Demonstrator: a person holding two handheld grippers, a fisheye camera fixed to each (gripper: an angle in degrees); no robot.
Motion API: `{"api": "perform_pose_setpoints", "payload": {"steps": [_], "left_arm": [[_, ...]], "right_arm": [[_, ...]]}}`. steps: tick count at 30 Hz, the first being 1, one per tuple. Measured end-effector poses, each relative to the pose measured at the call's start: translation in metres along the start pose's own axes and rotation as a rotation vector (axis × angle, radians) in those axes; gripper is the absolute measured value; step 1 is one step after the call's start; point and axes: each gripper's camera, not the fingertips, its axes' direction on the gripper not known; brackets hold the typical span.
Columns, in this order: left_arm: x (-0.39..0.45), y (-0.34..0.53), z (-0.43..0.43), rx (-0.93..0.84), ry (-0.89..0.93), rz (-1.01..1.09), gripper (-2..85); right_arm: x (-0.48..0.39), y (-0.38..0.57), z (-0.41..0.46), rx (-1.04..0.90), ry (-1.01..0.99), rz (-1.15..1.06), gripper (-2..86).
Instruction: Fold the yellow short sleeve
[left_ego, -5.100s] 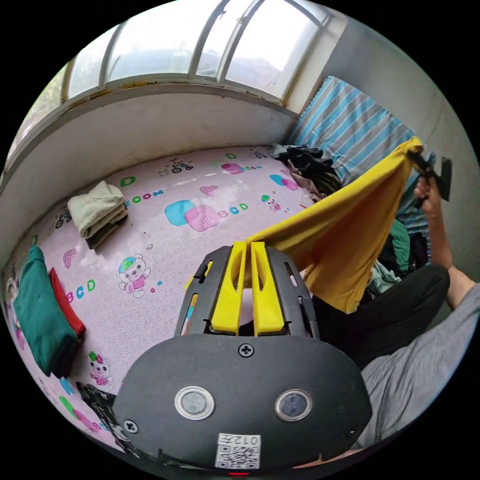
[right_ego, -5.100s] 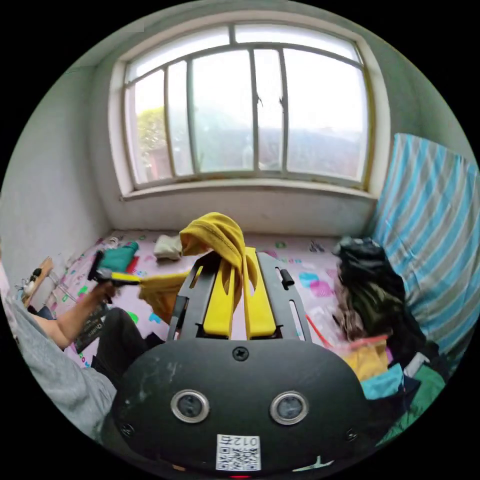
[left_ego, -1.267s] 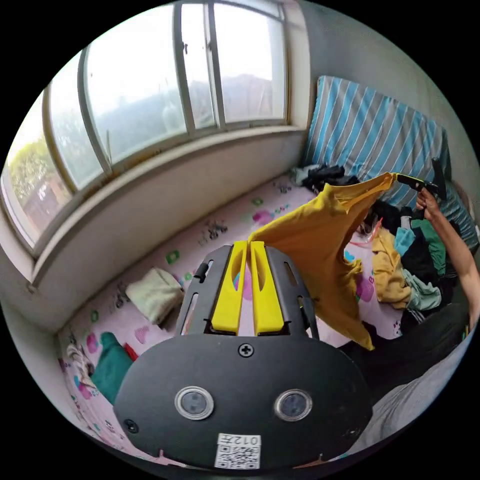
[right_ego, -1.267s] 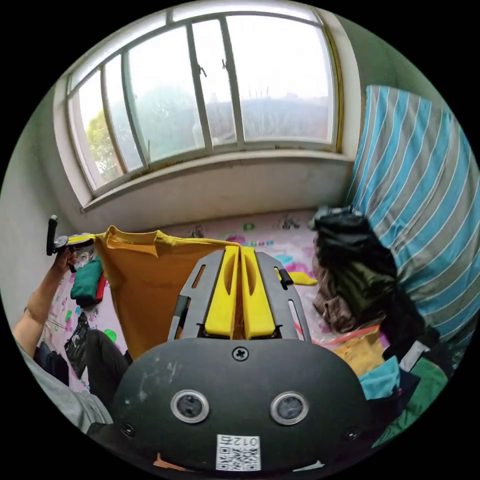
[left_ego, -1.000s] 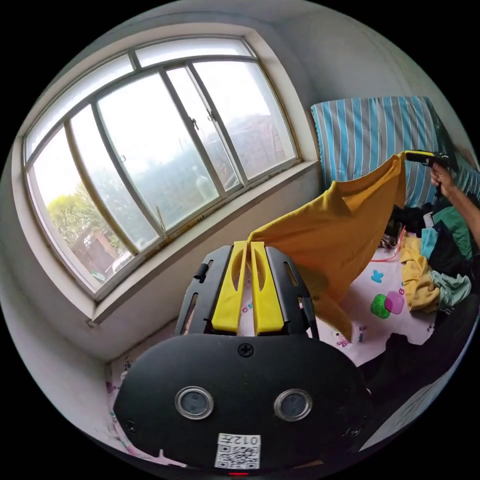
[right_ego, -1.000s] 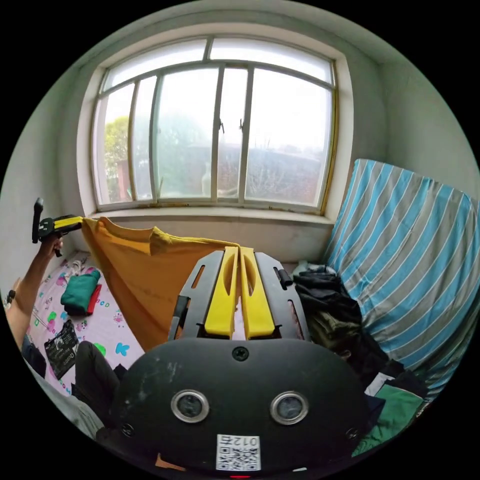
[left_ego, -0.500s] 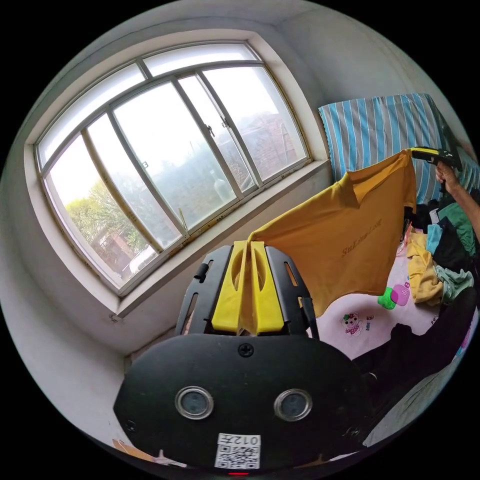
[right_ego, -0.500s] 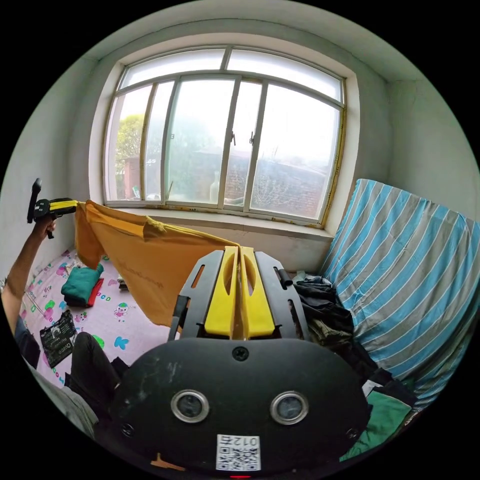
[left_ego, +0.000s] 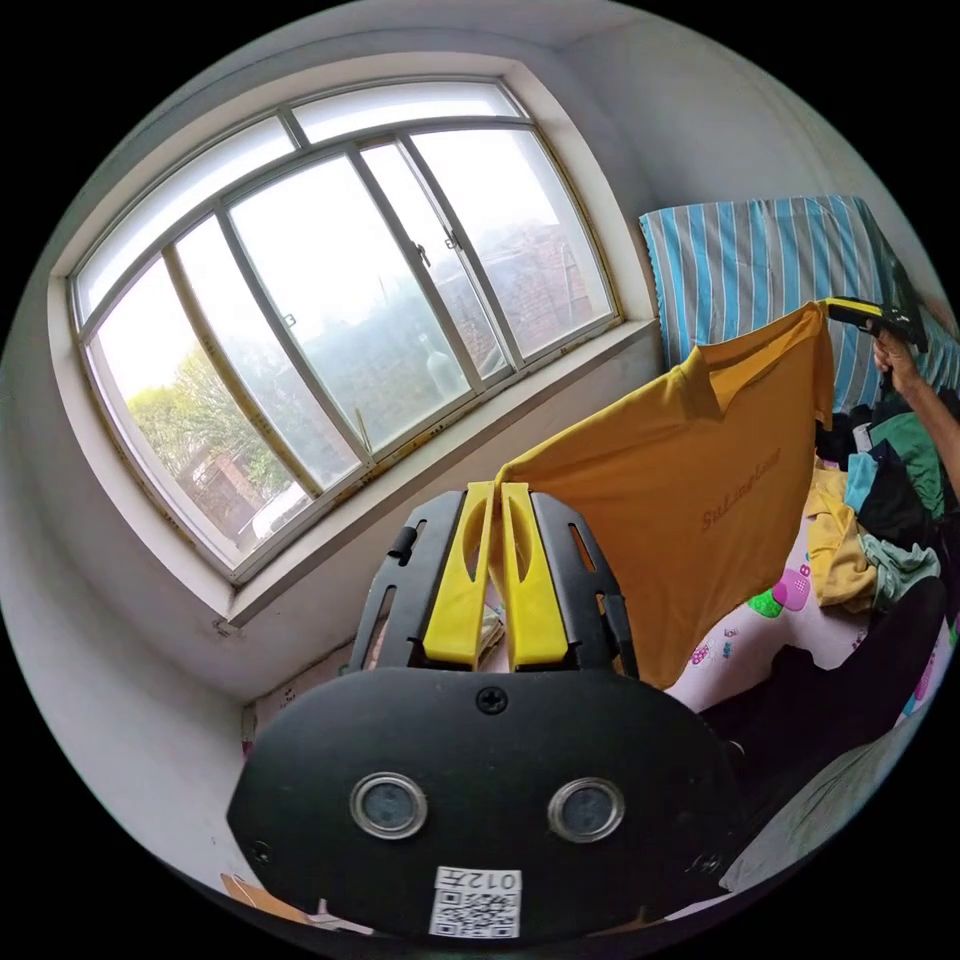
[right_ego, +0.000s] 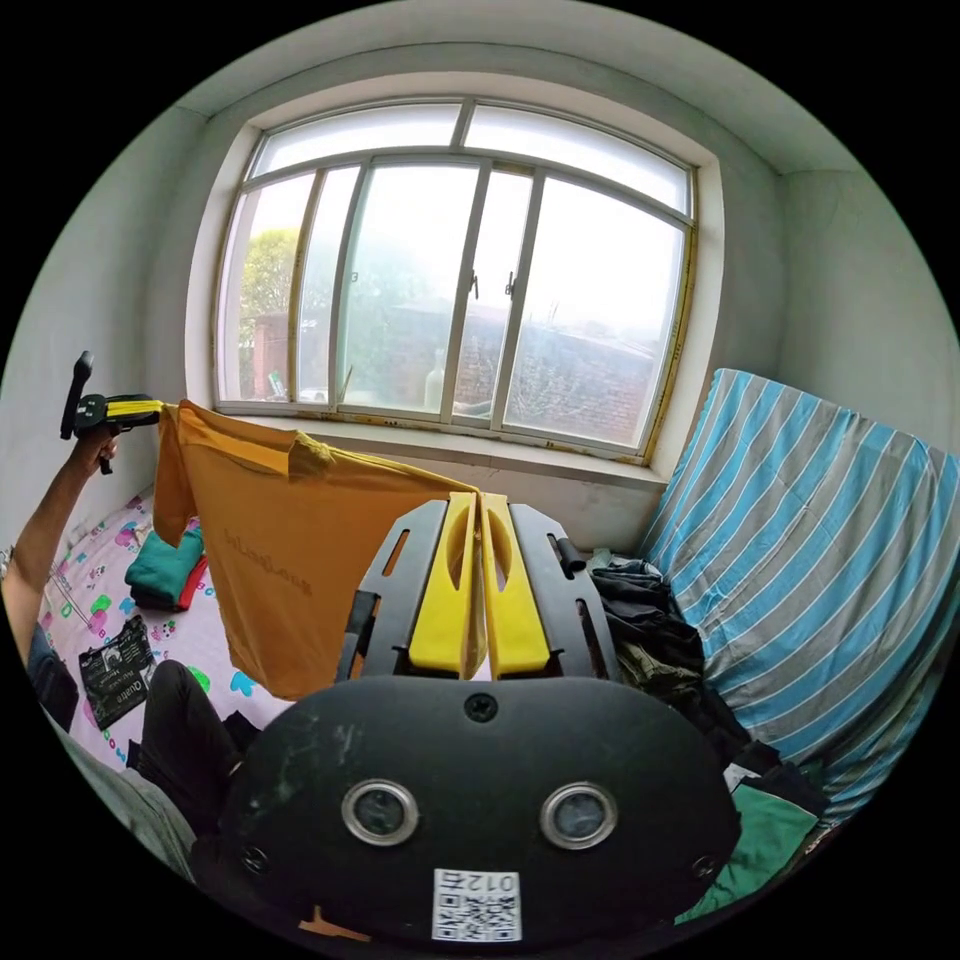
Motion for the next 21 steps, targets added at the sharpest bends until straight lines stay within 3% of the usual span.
{"api": "perform_pose_setpoints", "payload": {"steps": [21], "left_arm": [[0.034, 0.032, -0.092, 0.170, -0.009, 0.086, -0.1]], "right_arm": [[-0.013, 0.062, -0.090, 0.128, 0.005, -0.028, -1.0]]}}
